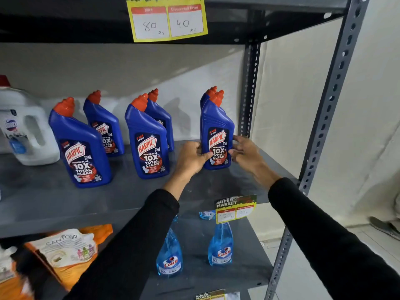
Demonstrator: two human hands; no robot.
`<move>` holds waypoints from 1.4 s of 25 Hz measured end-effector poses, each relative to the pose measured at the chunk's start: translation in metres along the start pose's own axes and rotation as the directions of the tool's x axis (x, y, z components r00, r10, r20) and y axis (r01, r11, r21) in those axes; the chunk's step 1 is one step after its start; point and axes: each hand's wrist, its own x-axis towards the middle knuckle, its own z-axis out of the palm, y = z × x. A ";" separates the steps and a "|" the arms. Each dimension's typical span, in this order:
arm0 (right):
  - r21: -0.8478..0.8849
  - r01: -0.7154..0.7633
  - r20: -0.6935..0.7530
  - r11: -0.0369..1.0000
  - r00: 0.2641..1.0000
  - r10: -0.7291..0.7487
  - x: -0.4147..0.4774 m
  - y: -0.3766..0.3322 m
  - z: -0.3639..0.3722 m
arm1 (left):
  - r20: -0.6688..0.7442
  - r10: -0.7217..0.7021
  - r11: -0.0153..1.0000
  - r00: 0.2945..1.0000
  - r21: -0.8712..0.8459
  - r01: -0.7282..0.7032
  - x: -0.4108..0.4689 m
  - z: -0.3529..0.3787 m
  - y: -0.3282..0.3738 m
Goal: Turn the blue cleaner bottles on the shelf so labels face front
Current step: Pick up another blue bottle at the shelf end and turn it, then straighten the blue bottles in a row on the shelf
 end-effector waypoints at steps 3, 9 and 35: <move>0.006 -0.047 0.017 0.999 0.999 0.047 0.002 0.001 0.003 | -0.044 -0.031 0.999 0.999 0.016 0.032 -0.003 0.005 0.000; -0.005 -0.050 0.015 0.999 0.999 0.050 -0.006 0.002 0.002 | -0.055 -0.020 0.998 0.998 0.050 0.023 -0.013 0.006 0.004; 0.012 0.516 -0.408 0.856 0.784 -0.467 -0.085 -0.019 0.018 | -0.234 0.217 0.976 0.948 0.074 -0.205 -0.066 -0.021 0.005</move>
